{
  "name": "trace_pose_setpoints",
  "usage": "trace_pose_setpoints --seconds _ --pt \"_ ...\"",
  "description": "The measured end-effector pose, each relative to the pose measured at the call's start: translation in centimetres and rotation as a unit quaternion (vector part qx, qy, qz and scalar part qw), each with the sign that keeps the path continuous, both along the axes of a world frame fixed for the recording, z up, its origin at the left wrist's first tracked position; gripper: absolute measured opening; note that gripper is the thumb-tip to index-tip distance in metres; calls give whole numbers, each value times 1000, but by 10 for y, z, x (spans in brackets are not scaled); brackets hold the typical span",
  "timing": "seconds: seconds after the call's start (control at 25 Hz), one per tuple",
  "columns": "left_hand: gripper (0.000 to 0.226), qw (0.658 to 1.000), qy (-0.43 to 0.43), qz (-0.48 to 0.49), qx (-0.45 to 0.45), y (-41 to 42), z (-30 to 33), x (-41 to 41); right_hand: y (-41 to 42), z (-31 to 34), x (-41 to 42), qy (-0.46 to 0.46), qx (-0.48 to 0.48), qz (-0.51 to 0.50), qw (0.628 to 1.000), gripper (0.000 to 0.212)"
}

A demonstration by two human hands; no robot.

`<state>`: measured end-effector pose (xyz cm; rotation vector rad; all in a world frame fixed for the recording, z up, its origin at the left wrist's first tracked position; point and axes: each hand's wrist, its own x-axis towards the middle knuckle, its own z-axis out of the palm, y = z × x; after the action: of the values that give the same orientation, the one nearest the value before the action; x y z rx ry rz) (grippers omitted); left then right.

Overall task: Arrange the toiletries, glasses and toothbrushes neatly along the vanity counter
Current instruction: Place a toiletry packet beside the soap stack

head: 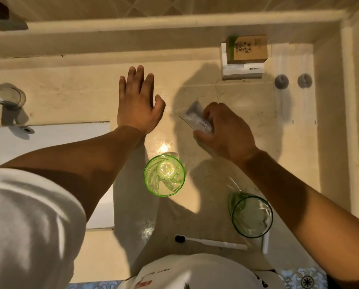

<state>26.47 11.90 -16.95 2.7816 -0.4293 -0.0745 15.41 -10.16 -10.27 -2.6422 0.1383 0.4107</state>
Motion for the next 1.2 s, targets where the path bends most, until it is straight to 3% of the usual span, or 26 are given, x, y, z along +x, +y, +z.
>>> trace_pose_setpoints --seconds 0.24,0.64,1.2 --pt "62 1000 1 1 2 0 0 0 2 -12 1 17 16 -55 998 31" --pt "64 1000 0 -3 -2 1 -3 1 10 -26 87 -75 30 -180 980 31" --pt "63 1000 4 -9 -7 3 -6 3 9 -27 113 -101 20 -208 973 29"
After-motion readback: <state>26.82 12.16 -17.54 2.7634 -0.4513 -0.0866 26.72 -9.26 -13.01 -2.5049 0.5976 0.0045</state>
